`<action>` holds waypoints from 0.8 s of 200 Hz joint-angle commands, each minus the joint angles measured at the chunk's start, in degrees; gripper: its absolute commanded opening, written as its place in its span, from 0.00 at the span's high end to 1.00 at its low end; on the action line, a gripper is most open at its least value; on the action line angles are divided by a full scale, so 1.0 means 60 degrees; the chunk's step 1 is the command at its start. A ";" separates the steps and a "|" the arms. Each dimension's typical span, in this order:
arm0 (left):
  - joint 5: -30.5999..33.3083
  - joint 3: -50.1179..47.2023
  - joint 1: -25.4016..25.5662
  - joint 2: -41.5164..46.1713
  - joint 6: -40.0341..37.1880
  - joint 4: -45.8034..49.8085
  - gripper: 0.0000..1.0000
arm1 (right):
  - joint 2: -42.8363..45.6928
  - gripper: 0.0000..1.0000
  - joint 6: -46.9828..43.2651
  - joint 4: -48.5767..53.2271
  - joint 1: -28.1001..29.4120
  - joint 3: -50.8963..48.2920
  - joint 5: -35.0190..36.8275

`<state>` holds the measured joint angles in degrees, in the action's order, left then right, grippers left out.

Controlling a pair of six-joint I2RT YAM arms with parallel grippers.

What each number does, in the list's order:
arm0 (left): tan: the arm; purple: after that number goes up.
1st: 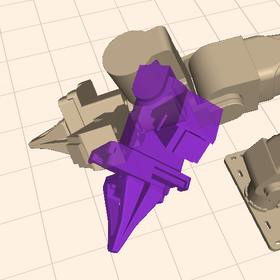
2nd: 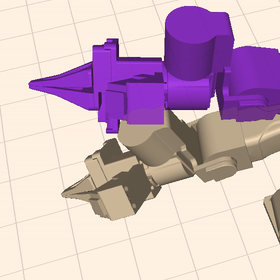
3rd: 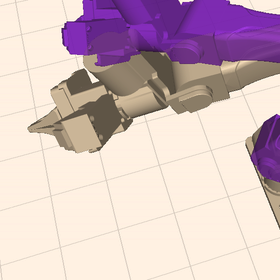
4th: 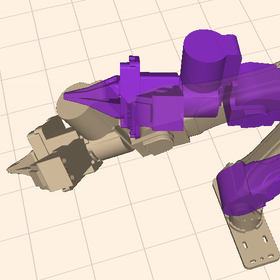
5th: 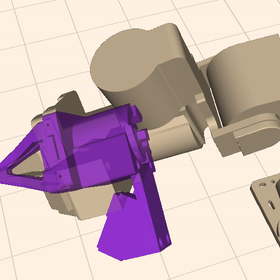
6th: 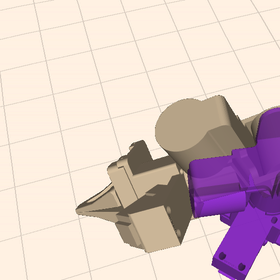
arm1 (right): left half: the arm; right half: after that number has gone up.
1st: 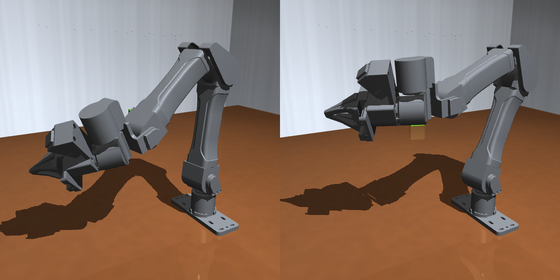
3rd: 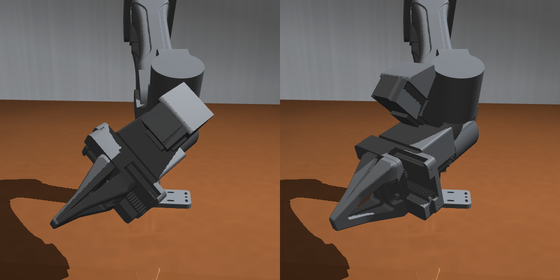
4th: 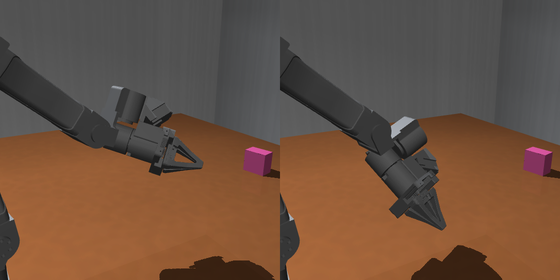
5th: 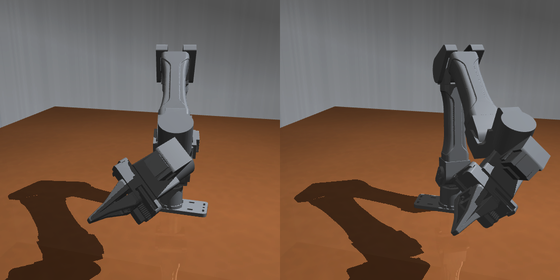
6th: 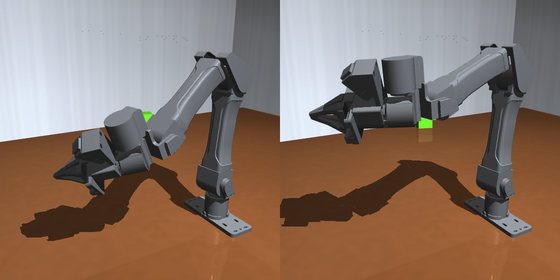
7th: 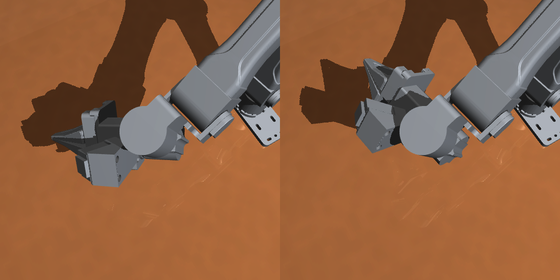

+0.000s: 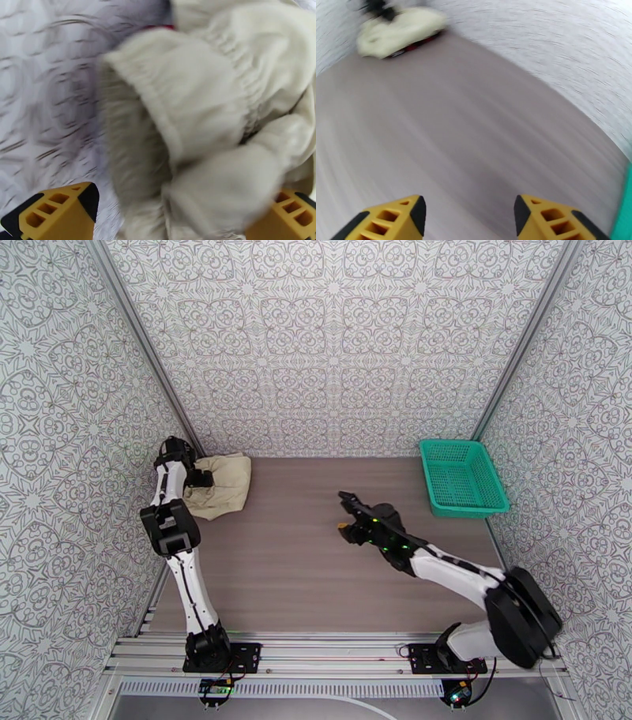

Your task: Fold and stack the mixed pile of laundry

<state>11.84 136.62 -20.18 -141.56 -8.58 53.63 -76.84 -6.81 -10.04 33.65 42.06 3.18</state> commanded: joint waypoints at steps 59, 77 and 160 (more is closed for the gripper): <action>0.0647 -0.1026 0.1719 0.3775 0.1701 0.1125 0.01 | 0.2160 0.33 0.1606 -0.1690 -0.3716 -0.2776 0.2641; -0.0058 -0.4147 0.2495 0.5598 0.2000 -0.0559 0.01 | 0.1543 0.32 0.1489 -0.4415 -0.4584 -0.3652 0.1576; 0.0183 -1.6030 0.4827 1.2569 0.3056 -0.7824 0.01 | -0.1723 0.02 0.1627 -0.6998 -0.5154 -0.3474 0.1474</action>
<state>6.22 53.04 8.05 -74.78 8.97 23.00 -87.09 0.80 -49.78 3.09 18.02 8.80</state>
